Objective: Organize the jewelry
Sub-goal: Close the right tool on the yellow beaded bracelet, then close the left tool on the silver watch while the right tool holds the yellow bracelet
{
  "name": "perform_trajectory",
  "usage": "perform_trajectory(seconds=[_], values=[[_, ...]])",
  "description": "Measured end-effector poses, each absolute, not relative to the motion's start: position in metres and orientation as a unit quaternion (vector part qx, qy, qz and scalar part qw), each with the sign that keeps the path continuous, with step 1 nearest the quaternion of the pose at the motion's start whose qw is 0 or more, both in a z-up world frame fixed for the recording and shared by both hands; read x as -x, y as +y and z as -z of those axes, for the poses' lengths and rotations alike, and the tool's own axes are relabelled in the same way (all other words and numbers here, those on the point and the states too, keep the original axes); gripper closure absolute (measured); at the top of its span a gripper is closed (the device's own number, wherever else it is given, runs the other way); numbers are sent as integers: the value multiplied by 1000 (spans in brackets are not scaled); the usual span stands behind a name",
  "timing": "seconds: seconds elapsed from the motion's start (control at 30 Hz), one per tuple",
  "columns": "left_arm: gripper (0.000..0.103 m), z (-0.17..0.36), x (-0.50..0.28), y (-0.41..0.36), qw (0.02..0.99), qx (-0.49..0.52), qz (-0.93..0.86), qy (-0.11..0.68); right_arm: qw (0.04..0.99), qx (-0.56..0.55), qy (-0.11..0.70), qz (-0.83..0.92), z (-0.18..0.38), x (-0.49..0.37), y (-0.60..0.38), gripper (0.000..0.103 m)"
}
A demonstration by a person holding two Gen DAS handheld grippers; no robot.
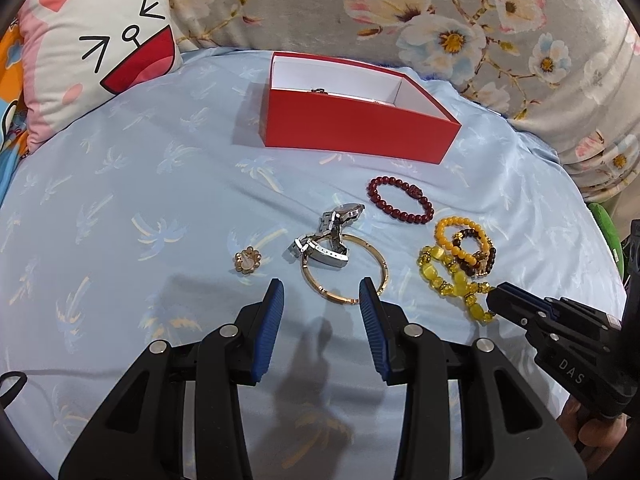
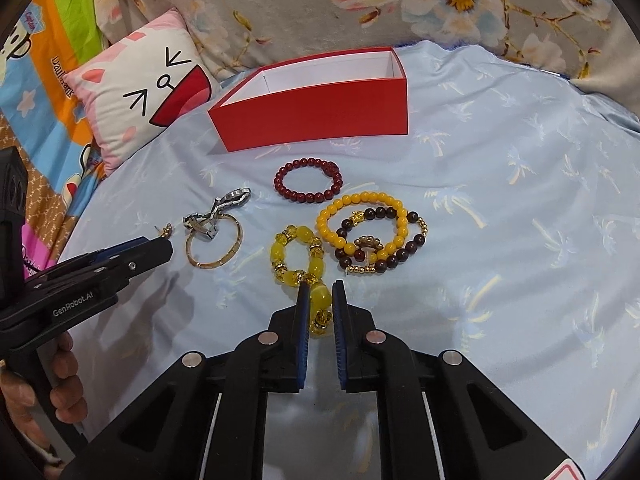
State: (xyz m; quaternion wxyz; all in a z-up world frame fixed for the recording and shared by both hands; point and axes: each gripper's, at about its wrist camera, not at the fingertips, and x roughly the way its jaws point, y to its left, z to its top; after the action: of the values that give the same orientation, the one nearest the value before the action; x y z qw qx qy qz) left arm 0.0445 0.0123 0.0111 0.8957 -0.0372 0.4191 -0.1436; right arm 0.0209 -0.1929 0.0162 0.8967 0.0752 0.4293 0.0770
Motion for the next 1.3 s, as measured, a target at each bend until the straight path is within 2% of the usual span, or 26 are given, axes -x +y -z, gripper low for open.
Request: perform_trajectory(seconds=[0.27, 0.43, 0.57, 0.67, 1.3], values=[[66, -10, -46, 11, 894, 37, 146, 422, 893, -74, 436, -80, -14, -15, -197, 92], [66, -10, -45, 7, 894, 33, 149, 422, 890, -66, 443, -84, -8, -21, -193, 84], [66, -10, -45, 7, 894, 33, 149, 422, 888, -59, 447, -89, -2, -28, -187, 82], [66, -10, -46, 7, 894, 33, 147, 423, 888, -64, 445, -92, -4, -28, -187, 93], [67, -2, -102, -25, 892, 4, 158, 424, 894, -99, 429, -86, -18, -20, -204, 93]])
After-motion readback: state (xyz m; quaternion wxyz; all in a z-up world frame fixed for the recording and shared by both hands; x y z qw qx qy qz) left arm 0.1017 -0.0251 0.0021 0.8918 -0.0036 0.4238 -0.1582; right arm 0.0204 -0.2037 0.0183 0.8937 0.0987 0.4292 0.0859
